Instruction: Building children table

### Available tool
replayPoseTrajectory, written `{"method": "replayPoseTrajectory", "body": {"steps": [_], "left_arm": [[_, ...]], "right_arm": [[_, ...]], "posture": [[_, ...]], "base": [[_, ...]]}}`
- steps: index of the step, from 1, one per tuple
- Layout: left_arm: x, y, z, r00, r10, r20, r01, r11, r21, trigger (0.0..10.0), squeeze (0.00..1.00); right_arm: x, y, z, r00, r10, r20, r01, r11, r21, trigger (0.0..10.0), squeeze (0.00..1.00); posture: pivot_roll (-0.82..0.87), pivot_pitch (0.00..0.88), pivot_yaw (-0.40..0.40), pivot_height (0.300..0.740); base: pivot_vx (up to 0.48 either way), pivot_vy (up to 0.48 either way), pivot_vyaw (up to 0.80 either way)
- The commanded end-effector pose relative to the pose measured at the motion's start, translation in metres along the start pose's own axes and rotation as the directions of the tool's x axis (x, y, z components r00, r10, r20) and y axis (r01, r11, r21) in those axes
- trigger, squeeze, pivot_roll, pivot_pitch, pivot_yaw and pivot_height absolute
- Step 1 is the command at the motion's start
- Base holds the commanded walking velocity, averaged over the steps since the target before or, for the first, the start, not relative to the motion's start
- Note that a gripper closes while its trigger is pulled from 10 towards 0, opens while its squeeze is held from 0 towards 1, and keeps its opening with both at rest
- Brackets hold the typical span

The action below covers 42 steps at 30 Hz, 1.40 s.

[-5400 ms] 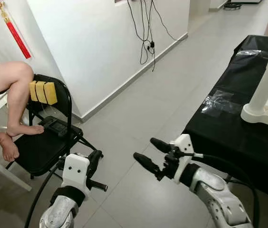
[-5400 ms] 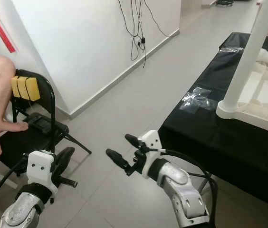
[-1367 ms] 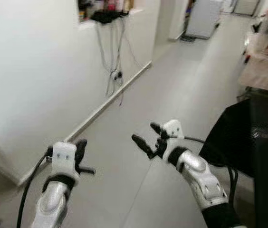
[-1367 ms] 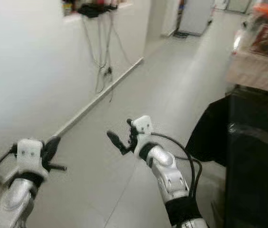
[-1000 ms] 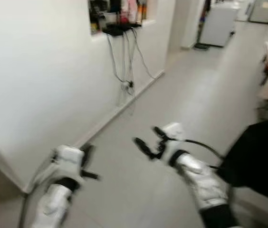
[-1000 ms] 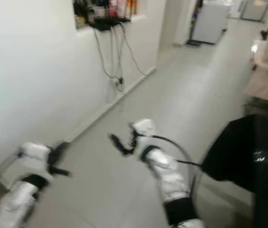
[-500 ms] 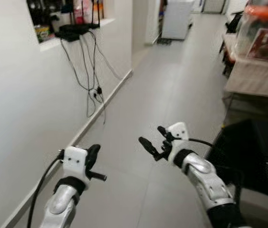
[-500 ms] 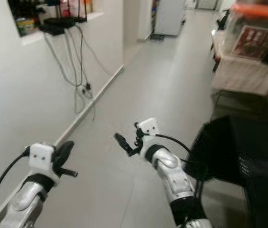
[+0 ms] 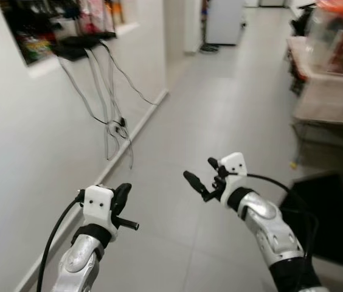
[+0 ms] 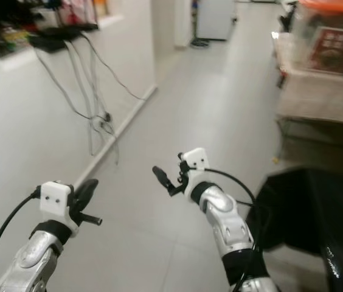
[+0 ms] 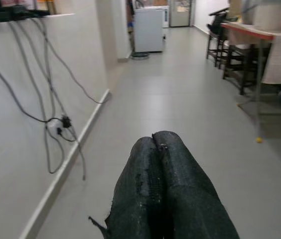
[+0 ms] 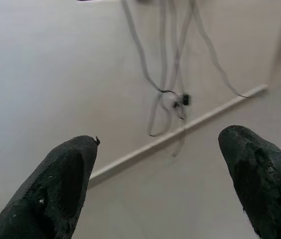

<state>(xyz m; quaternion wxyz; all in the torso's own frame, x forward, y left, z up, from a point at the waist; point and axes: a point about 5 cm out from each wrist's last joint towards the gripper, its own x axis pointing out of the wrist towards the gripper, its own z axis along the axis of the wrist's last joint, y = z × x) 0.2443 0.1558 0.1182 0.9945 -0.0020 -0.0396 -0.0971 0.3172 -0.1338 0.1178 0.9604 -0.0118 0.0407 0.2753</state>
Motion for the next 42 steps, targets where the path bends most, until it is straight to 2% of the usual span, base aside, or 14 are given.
{"method": "replayPoseTrajectory", "body": {"steps": [1,7,10,42], "left_arm": [[-0.0021,0.0034,-0.0030,1.000,0.012,-0.021,-0.012,1.000,0.000,10.0,0.00],[-0.0020,0.0025,-0.0035,1.000,0.008,-0.023,-0.008,1.000,-0.007,10.0,0.00],[-0.0020,0.0024,-0.0036,1.000,0.008,-0.023,-0.009,1.000,-0.018,10.0,0.00],[-0.0012,0.0042,-0.0025,1.000,0.003,-0.024,-0.004,1.000,-0.028,10.0,0.00]], "right_arm": [[0.0025,0.0035,0.0008,1.000,0.016,0.008,-0.016,1.000,0.008,10.0,0.00],[0.0021,0.0038,-0.0005,1.000,0.024,0.003,-0.024,1.000,-0.001,10.0,0.00],[0.0019,0.0041,-0.0008,1.000,0.028,0.001,-0.028,1.000,0.003,10.0,0.00],[0.0041,0.0045,-0.0014,0.999,0.039,-0.006,-0.038,0.999,0.032,10.0,0.00]], "posture": [[-0.10,0.001,-0.011,0.740],[-0.10,0.000,-0.004,0.740],[-0.10,0.000,-0.002,0.740],[-0.11,0.003,0.006,0.740]], "base": [[0.386,0.000,0.00],[0.391,0.000,0.00],[0.367,0.000,-0.80],[0.000,0.000,-0.80]]}}
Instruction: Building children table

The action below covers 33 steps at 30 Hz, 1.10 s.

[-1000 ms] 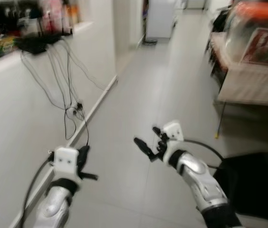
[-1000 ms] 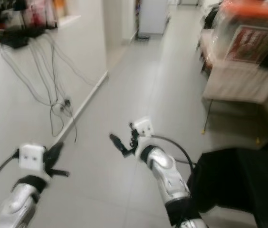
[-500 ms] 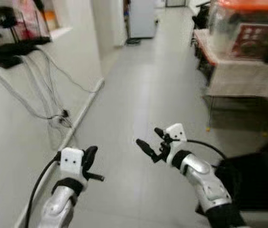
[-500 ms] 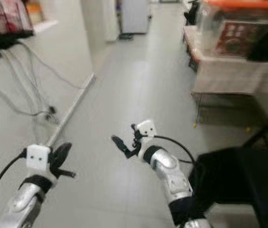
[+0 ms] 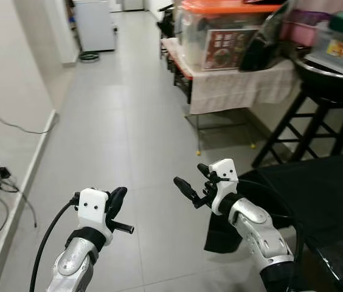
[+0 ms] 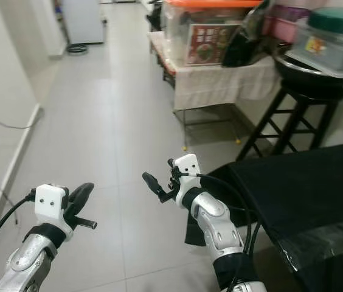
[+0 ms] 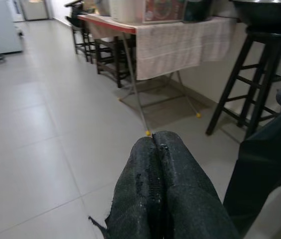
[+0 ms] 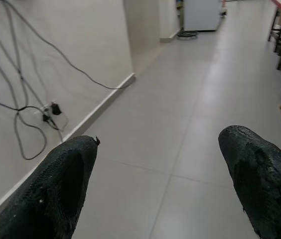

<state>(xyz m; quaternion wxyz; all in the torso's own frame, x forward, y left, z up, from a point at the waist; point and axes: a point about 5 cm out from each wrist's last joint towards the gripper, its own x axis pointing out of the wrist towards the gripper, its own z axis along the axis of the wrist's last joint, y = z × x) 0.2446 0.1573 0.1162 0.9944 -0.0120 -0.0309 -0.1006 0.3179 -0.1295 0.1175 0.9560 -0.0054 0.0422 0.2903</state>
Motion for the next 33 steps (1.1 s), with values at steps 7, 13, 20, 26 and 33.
{"method": "replayPoseTrajectory", "body": {"steps": [7,13,20,26,33], "left_arm": [[-0.0012,0.0029,-0.0005,1.000,0.012,-0.009,-0.012,1.000,-0.009,10.0,0.00],[-0.0011,0.0030,-0.0004,1.000,0.012,-0.011,-0.012,1.000,-0.009,10.0,0.00],[-0.0012,0.0029,-0.0007,1.000,0.012,-0.012,-0.012,1.000,-0.010,10.0,0.00],[-0.0011,0.0030,-0.0005,1.000,0.012,-0.013,-0.012,1.000,-0.011,10.0,0.00],[-0.0009,0.0036,-0.0002,1.000,0.014,-0.012,-0.014,1.000,-0.011,10.0,0.00]], "right_arm": [[0.0009,0.0013,-0.0014,1.000,0.009,-0.007,-0.008,1.000,0.023,10.0,0.00],[0.0009,0.0011,-0.0013,1.000,0.009,-0.007,-0.009,1.000,0.026,10.0,0.00],[0.0008,0.0011,-0.0016,1.000,0.010,-0.007,-0.009,1.000,0.028,10.0,0.00],[0.0009,0.0012,-0.0014,1.000,0.011,-0.008,-0.010,0.999,0.030,10.0,0.00],[0.0012,0.0015,-0.0010,1.000,0.012,-0.007,-0.012,0.999,0.032,10.0,0.00]], "posture": [[-0.11,0.006,0.007,0.740],[-0.11,0.008,0.007,0.740],[-0.11,0.008,0.009,0.740],[-0.11,0.008,0.009,0.740],[-0.11,0.009,0.008,0.740]], "base": [[0.000,0.000,-0.80],[0.000,0.000,-0.80],[0.000,0.000,-0.80],[0.000,0.000,-0.80],[0.000,0.000,-0.80]]}}
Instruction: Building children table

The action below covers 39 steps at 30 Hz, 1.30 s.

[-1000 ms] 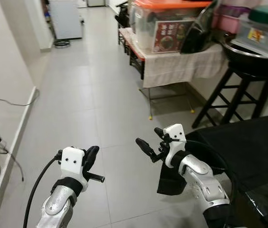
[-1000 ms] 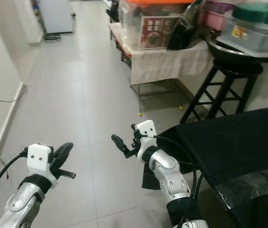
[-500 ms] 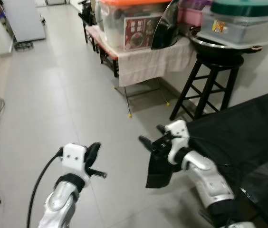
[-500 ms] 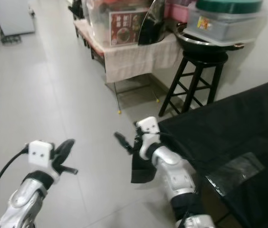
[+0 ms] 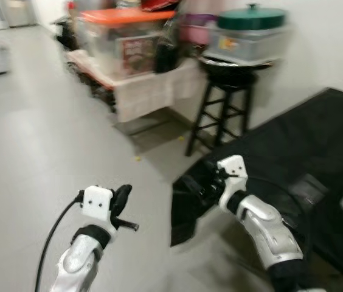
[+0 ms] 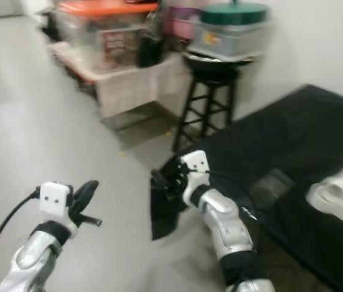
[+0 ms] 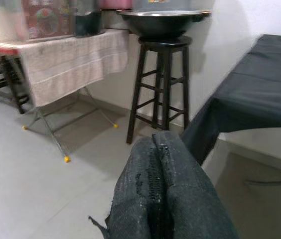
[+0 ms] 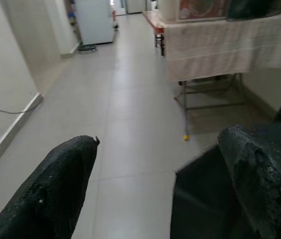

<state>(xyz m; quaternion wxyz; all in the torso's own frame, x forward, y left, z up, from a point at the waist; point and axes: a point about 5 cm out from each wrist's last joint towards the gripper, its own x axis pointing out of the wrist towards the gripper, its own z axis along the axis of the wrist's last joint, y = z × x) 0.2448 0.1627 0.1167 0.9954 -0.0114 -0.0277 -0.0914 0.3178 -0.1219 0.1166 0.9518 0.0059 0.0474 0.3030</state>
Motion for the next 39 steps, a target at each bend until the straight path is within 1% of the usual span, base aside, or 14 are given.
{"method": "replayPoseTrajectory", "body": {"steps": [1,35,39], "left_arm": [[0.0000,-0.0017,-0.0009,1.000,-0.004,-0.006,0.004,1.000,-0.012,10.0,0.00],[0.0000,-0.0015,-0.0013,1.000,-0.006,-0.010,0.005,1.000,-0.019,10.0,0.00],[0.0003,-0.0010,-0.0008,1.000,0.000,-0.007,0.000,1.000,-0.017,10.0,0.00]], "right_arm": [[-0.0031,-0.0048,-0.0002,1.000,-0.016,-0.004,0.016,1.000,0.009,10.0,0.00],[-0.0033,-0.0046,-0.0019,1.000,-0.013,-0.006,0.013,1.000,0.018,10.0,0.00],[-0.0032,-0.0048,-0.0010,1.000,-0.013,0.001,0.013,1.000,0.019,10.0,0.00]], "posture": [[-0.11,0.009,0.008,0.740],[-0.11,0.002,0.009,0.740],[-0.11,0.003,0.009,0.740]], "base": [[0.000,0.000,-0.80],[0.000,0.000,-0.80],[0.000,0.000,0.00]]}}
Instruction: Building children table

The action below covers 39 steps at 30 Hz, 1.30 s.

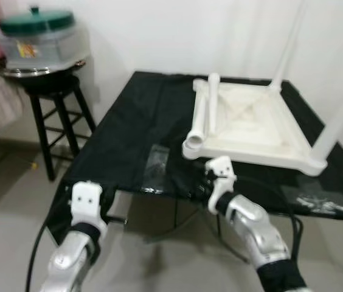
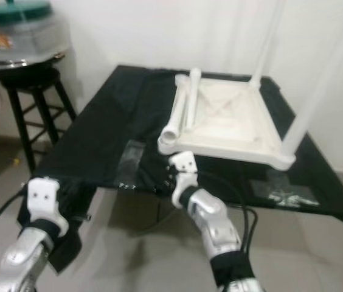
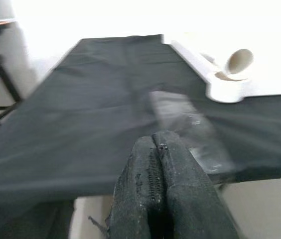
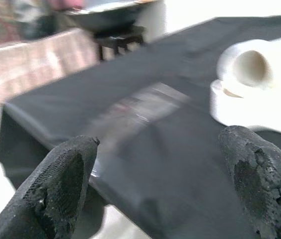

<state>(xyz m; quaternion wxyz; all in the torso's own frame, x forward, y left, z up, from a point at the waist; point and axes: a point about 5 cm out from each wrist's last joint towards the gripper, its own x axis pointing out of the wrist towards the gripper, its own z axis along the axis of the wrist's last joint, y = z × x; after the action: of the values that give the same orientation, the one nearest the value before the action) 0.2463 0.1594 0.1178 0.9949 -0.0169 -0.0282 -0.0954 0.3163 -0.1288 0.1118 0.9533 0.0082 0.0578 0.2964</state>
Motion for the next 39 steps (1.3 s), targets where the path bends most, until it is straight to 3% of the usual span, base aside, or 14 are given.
{"method": "replayPoseTrajectory", "body": {"steps": [1,11,18,22,29,39], "left_arm": [[-0.002,0.002,-0.002,1.000,0.008,-0.009,-0.008,1.000,-0.006,10.0,0.00],[-0.002,0.007,0.001,0.999,0.054,0.007,-0.054,0.998,-0.015,10.0,0.00],[0.002,0.026,0.013,0.986,0.160,0.055,-0.162,0.986,0.034,10.0,0.00],[0.006,0.035,0.039,0.976,0.173,0.134,-0.181,0.982,0.051,10.0,0.00],[0.012,0.037,0.057,0.969,0.158,0.189,-0.173,0.983,0.063,10.0,0.00],[0.015,0.029,0.055,0.974,0.121,0.189,-0.135,0.989,0.062,10.0,0.00]], "right_arm": [[0.002,0.000,0.004,1.000,0.001,0.019,-0.001,1.000,0.008,10.0,0.00],[0.001,0.001,0.005,1.000,0.002,0.025,-0.002,1.000,0.001,10.0,0.00],[0.002,0.003,0.008,0.999,0.022,0.039,-0.020,0.999,-0.038,10.0,0.00],[0.004,-0.002,0.028,0.993,-0.009,0.117,0.025,0.991,-0.131,10.0,0.00],[0.006,-0.006,0.037,0.992,-0.024,0.124,0.039,0.991,-0.125,10.0,0.00],[0.007,0.001,0.036,0.992,0.006,0.127,0.014,0.987,-0.160,10.0,0.00]], "posture": [[-0.11,0.003,0.009,0.740],[-0.11,0.003,0.013,0.740],[-0.10,0.000,0.019,0.740],[-0.09,0.000,0.030,0.740],[-0.10,0.000,0.035,0.740],[-0.11,0.000,0.035,0.740]], "base": [[0.000,0.000,0.00],[0.000,0.000,0.00],[0.000,0.000,0.00],[0.000,0.000,0.00],[0.000,0.000,-0.31],[0.000,0.000,-0.80]]}}
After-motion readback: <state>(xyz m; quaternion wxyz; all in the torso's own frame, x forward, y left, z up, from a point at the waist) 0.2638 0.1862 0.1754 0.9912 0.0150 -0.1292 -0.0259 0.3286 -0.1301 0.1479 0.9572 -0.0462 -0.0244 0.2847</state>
